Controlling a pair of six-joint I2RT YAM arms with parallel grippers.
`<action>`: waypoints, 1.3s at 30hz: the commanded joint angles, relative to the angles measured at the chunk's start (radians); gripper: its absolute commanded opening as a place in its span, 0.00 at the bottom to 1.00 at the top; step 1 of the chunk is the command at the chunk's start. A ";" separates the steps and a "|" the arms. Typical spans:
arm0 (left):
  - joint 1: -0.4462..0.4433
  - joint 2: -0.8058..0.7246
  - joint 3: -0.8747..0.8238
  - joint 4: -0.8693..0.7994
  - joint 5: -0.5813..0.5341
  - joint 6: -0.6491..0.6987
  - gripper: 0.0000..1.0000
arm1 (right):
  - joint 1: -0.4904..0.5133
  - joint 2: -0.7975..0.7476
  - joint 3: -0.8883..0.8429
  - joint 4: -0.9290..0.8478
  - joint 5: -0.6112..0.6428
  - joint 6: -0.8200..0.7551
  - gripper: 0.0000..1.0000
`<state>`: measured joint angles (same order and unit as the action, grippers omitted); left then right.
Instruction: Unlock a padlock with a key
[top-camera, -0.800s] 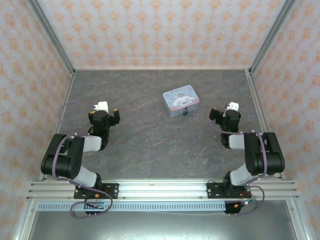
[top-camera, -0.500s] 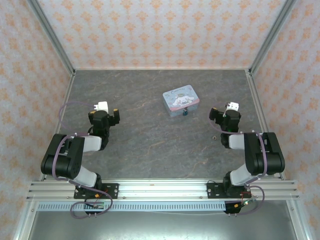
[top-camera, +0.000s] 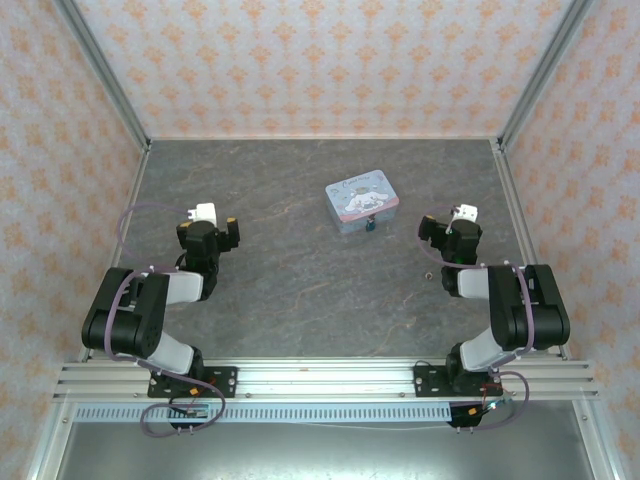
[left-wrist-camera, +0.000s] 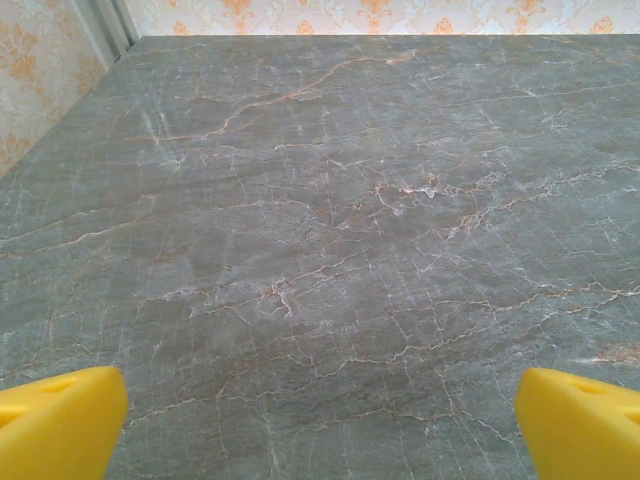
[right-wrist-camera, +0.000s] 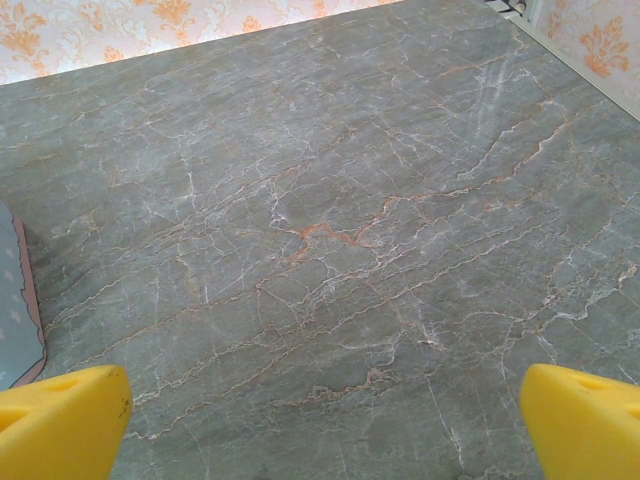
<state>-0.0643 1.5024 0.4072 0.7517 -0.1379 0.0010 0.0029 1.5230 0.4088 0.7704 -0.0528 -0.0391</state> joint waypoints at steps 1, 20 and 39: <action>0.005 -0.027 0.016 -0.014 -0.004 0.004 1.00 | -0.003 -0.007 0.014 -0.007 0.014 -0.004 0.99; -0.239 -0.518 0.206 -0.695 0.112 -0.310 1.00 | 0.033 -0.399 0.337 -1.073 -0.025 0.335 0.99; -0.578 -0.356 0.181 -0.579 0.110 -0.471 1.00 | 0.212 -0.190 0.341 -1.402 0.079 0.445 0.66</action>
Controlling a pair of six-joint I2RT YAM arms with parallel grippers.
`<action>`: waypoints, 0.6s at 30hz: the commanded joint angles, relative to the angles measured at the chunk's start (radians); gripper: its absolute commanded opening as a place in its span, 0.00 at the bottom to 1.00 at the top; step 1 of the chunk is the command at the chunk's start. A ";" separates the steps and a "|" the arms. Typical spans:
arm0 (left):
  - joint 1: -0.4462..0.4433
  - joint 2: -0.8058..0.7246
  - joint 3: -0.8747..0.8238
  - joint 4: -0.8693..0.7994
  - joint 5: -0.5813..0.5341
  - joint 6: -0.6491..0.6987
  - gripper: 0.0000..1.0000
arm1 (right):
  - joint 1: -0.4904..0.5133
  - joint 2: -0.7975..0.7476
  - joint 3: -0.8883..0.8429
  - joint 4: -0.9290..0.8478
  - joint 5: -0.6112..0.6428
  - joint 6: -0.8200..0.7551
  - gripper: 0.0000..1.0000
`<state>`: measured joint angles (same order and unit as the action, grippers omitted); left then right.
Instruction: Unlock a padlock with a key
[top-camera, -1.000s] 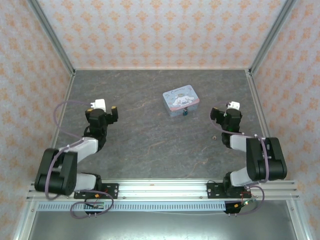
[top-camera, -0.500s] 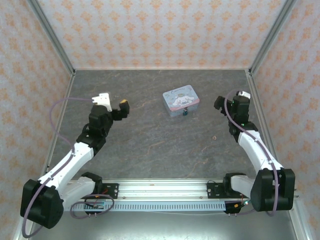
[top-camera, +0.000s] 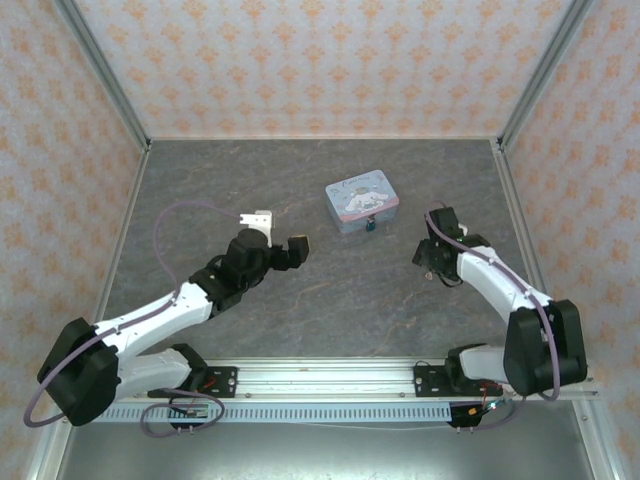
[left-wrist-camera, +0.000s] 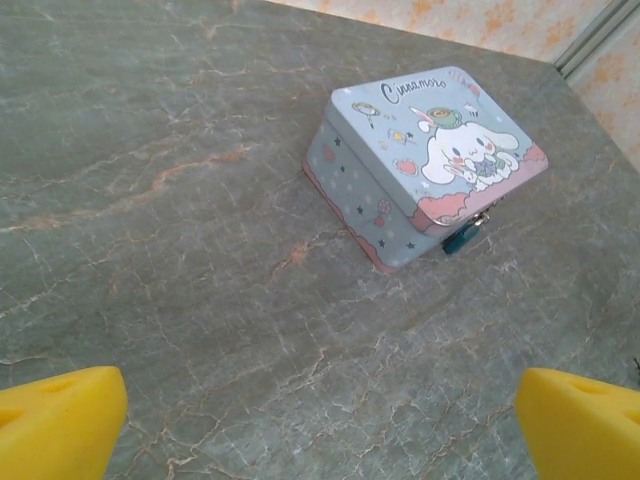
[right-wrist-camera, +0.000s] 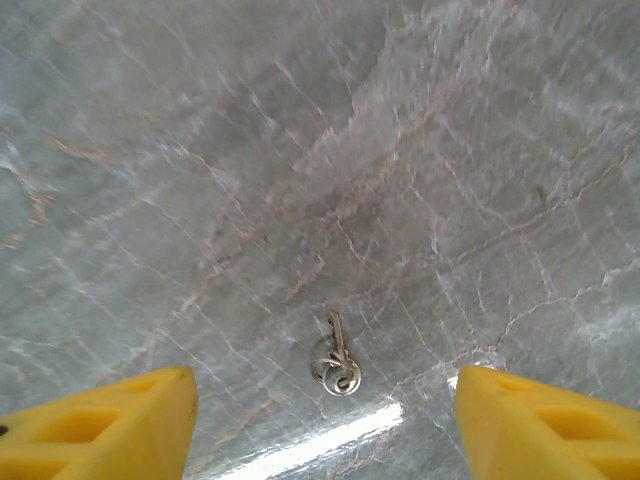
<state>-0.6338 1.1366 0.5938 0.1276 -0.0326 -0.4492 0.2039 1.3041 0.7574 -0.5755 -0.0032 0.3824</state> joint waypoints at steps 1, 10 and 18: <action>-0.010 0.015 -0.003 0.045 0.009 -0.022 1.00 | 0.012 0.041 -0.009 -0.054 0.026 0.030 0.64; -0.015 0.034 0.015 0.038 0.016 -0.022 1.00 | 0.015 0.140 0.000 -0.017 -0.009 0.065 0.49; -0.019 0.055 0.030 0.034 0.022 -0.026 1.00 | 0.016 0.197 -0.001 0.015 -0.005 0.074 0.40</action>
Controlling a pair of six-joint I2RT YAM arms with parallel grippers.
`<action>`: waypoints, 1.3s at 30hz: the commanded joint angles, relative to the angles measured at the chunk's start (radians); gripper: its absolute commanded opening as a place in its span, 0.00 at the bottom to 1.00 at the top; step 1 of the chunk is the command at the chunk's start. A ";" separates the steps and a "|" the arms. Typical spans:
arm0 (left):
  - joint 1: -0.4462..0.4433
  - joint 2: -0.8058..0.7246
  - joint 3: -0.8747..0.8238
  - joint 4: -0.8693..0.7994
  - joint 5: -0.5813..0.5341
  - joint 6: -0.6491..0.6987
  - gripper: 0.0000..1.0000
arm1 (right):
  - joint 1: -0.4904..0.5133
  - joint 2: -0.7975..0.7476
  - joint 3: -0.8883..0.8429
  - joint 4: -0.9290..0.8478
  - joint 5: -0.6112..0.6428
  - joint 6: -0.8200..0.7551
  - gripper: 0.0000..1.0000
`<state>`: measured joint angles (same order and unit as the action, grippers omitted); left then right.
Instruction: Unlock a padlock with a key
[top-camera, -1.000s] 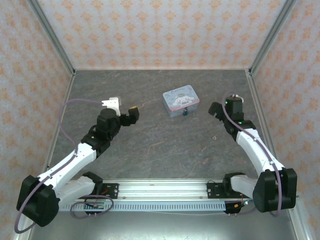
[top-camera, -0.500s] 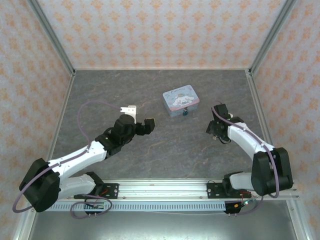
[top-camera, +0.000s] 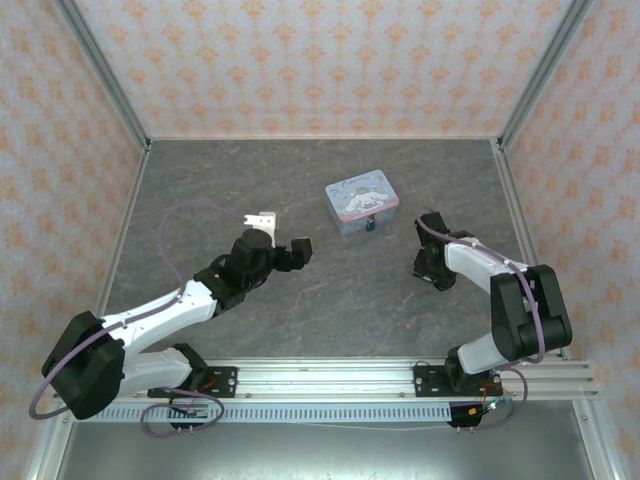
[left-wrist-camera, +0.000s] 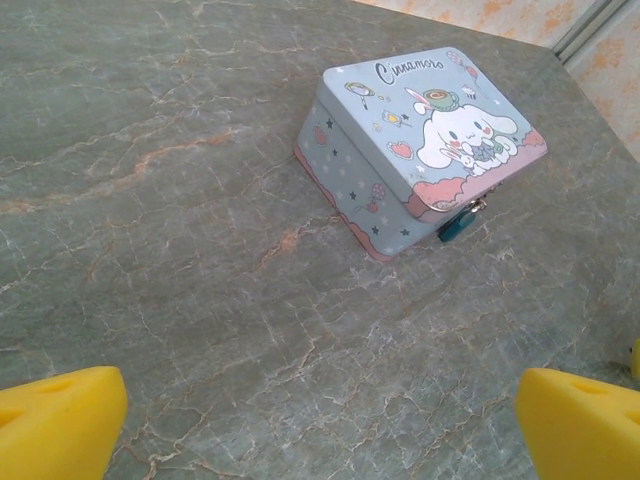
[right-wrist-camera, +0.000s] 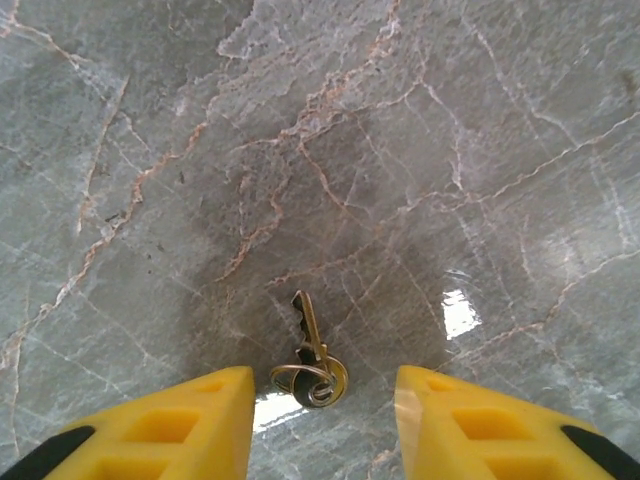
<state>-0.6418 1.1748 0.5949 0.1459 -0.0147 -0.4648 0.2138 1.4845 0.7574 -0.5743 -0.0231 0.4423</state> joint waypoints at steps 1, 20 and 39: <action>-0.012 0.022 0.032 0.015 0.004 -0.011 1.00 | 0.005 0.021 -0.002 0.017 0.013 0.014 0.39; -0.022 0.042 0.062 -0.015 -0.004 -0.010 1.00 | 0.006 0.022 -0.015 0.033 -0.006 0.000 0.11; -0.022 -0.028 0.079 -0.075 0.002 -0.159 1.00 | 0.007 -0.188 -0.060 0.136 -0.156 -0.077 0.00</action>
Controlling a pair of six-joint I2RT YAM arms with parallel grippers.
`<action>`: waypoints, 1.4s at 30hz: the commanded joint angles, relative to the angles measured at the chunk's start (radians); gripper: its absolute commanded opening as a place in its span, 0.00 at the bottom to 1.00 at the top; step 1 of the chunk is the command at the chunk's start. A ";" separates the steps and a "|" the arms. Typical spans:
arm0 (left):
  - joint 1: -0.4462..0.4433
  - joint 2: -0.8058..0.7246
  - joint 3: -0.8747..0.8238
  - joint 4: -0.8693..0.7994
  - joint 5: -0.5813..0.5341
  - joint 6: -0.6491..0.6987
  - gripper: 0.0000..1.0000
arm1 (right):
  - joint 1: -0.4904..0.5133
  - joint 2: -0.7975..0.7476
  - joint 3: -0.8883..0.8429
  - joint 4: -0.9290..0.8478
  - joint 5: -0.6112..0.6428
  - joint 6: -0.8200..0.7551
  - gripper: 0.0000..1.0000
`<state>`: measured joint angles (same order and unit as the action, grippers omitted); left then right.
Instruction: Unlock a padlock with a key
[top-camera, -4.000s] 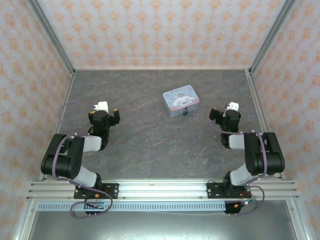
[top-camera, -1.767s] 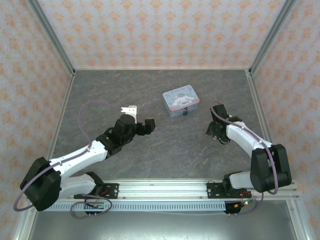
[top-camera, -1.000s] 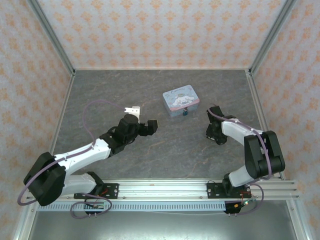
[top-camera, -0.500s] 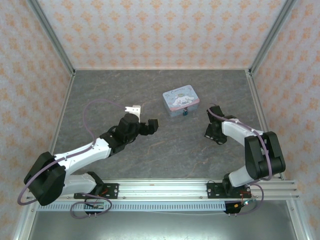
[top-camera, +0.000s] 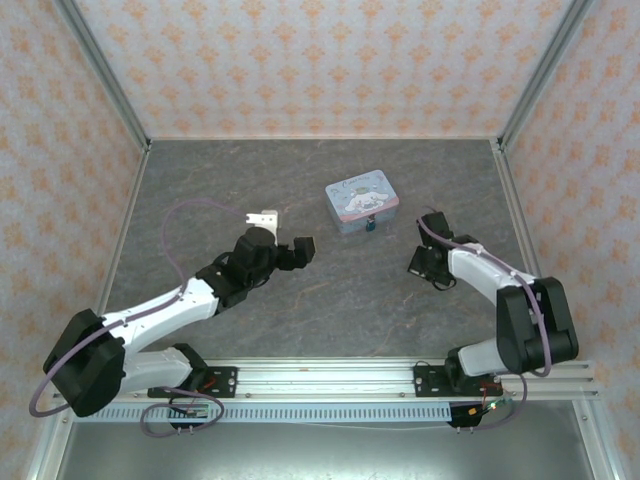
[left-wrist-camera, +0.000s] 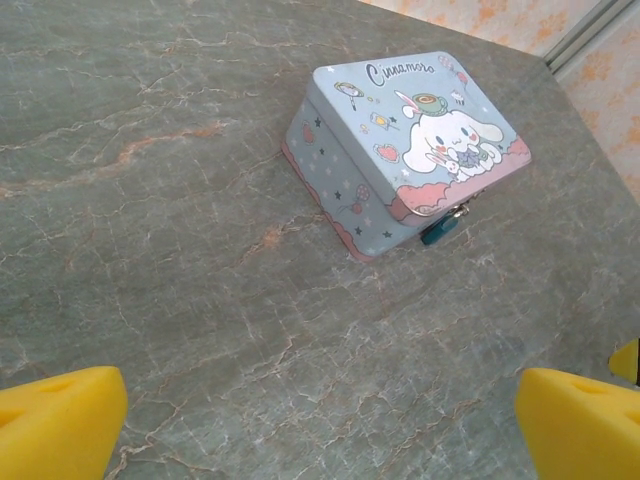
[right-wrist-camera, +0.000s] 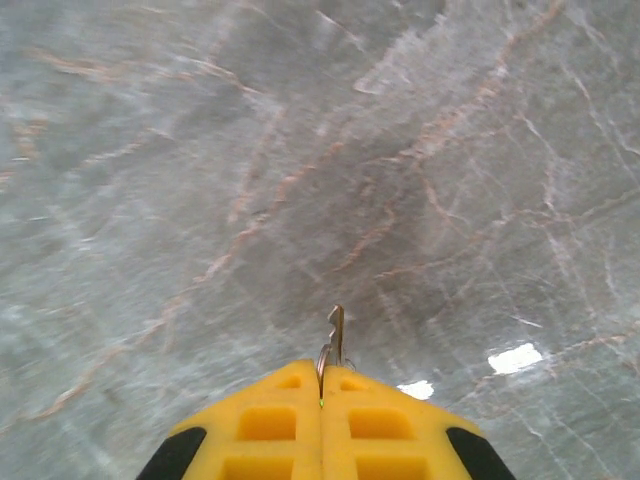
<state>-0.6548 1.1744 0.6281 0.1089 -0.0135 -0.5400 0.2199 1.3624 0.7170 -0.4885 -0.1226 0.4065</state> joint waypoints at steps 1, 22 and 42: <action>-0.009 -0.031 0.050 -0.043 0.008 -0.106 1.00 | 0.000 -0.091 -0.025 0.066 -0.078 -0.050 0.00; -0.123 0.061 0.344 -0.028 0.258 -0.272 0.74 | 0.459 -0.598 -0.123 0.498 -0.120 -0.623 0.00; -0.203 0.201 0.438 -0.057 0.246 -0.281 0.46 | 0.552 -0.549 -0.090 0.488 -0.005 -0.777 0.00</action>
<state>-0.8448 1.3609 1.0286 0.0685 0.2287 -0.8188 0.7635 0.8139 0.5922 -0.0345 -0.1589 -0.3534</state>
